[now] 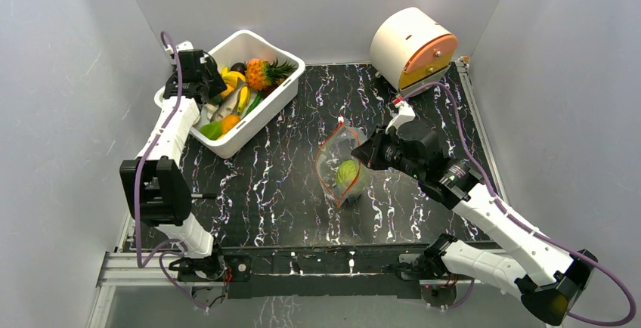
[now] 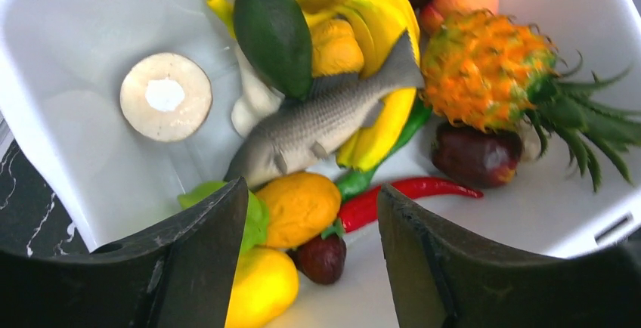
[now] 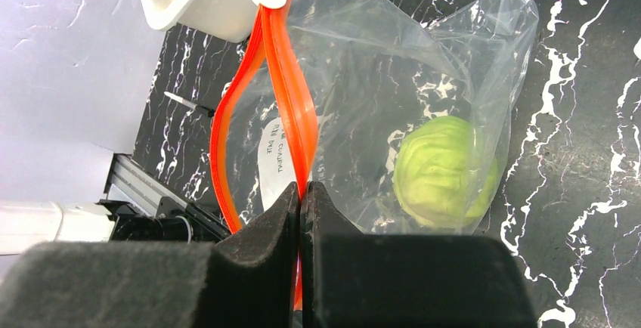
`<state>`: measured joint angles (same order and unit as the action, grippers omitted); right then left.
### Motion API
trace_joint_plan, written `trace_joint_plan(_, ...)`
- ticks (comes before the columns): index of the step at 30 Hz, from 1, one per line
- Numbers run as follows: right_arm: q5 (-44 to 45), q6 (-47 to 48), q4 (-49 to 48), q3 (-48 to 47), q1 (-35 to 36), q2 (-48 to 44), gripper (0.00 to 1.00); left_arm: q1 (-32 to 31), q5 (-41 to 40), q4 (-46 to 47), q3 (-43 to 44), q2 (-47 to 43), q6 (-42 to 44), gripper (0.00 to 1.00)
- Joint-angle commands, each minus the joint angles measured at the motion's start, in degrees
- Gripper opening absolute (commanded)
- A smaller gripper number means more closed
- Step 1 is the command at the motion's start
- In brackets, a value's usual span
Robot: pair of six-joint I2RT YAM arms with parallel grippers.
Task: Place the food in the zip-top bag and seal the zipper
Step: Pick up the fake fruit from the bin.
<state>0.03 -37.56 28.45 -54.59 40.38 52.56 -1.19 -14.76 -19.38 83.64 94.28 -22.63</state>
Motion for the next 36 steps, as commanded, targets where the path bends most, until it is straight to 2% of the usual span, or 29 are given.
trace_joint_plan(1,-0.4,-0.2,-2.8,-1.0,-0.2,-0.7,0.0,2.5,1.4,4.6,1.5,2.8,-1.2,0.61)
trace_joint_plan(5,-0.8,-0.2,-2.7,-1.1,-0.2,-0.6,0.0,4.7,4.3,6.3,2.7,7.5,-1.4,0.64)
trace_joint_plan(11,-1.4,-0.8,-2.4,-1.2,-0.2,-0.7,0.0,6.6,3.5,11.6,2.4,12.2,-1.8,0.67)
trace_joint_plan(21,-2.0,-1.9,-2.3,-1.2,-0.2,-0.5,0.0,7.2,4.8,12.8,9.6,21.9,-0.9,0.73)
trace_joint_plan(24,-2.0,-1.9,-2.0,-1.8,-0.2,-0.5,0.0,7.2,6.0,14.7,9.8,23.3,-0.7,0.78)
trace_joint_plan(29,-1.9,-2.2,-1.9,-1.3,-0.2,-0.7,0.0,7.2,3.5,13.3,12.3,25.8,-0.9,0.79)
trace_joint_plan(36,-1.2,-2.2,-2.2,-0.6,-0.3,-0.6,0.0,7.2,2.5,16.5,8.7,25.6,-0.3,0.8)
